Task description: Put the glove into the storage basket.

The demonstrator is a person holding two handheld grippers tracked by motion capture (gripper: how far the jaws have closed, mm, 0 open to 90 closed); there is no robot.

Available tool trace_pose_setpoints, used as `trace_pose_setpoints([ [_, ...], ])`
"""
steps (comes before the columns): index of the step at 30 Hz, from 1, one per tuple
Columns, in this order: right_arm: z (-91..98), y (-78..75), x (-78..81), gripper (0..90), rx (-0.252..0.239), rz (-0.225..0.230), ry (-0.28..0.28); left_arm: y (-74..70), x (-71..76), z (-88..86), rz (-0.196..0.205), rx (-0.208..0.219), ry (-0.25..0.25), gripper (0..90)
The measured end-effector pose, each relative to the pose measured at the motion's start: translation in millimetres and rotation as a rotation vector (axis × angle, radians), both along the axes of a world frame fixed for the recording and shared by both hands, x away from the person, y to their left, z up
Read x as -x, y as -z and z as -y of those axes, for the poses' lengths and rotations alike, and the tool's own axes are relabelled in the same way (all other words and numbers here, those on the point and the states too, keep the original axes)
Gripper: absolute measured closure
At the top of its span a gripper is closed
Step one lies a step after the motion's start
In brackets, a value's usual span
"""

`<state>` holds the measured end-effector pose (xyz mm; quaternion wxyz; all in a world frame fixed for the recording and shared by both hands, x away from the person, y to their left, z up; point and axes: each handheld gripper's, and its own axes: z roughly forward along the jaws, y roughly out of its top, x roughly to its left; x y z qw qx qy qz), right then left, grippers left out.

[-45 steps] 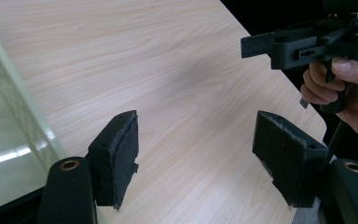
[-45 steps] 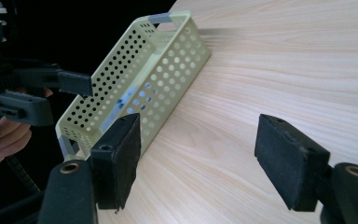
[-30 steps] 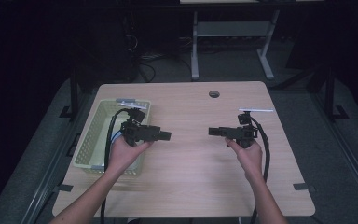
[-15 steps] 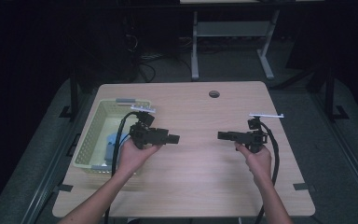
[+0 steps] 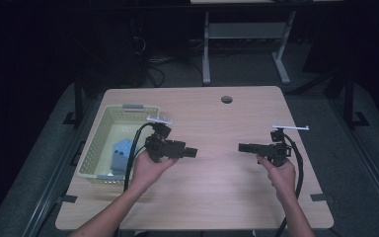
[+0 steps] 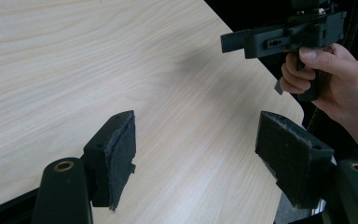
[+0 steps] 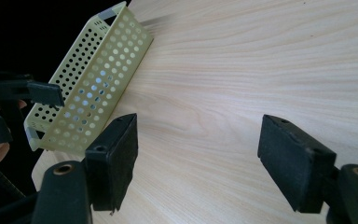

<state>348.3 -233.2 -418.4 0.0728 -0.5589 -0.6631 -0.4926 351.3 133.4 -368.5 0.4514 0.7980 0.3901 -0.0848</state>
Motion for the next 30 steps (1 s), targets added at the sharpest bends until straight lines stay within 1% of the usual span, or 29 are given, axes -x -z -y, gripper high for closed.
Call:
trace_pose_setpoints([
  [9, 11.8, 9.7, 5.8, 28.0, -0.002, -0.020, 0.017, 5.6, 3.8, 8.1, -0.005, 0.006, 0.017, 28.5],
  [11, 13.3, 11.7, 7.3, 28.1, -0.017, -0.020, 0.019, 8.6, 5.7, 10.5, -0.012, 0.007, 0.018, 28.6],
  [15, 16.6, 15.0, 10.6, 28.0, -0.014, -0.028, 0.015, 12.5, 7.6, 12.8, -0.031, 0.026, 0.028, 28.6],
  [19, 23.3, 18.0, 14.9, 27.5, -0.011, -0.032, 0.018, 13.2, 9.4, 15.3, -0.028, 0.024, 0.034, 28.6],
  [23, 30.8, 20.5, 20.1, 27.4, -0.003, -0.033, 0.030, 15.3, 11.8, 16.4, -0.026, 0.037, 0.036, 28.6],
  [24, 32.3, 20.9, 21.4, 27.5, -0.001, -0.040, 0.032, 16.6, 12.7, 16.8, -0.026, 0.041, 0.037, 28.5],
  [30, 39.2, 24.3, 28.5, 27.3, 0.010, -0.035, 0.035, 29.3, 20.9, 20.4, -0.037, 0.059, 0.042, 28.1],
])
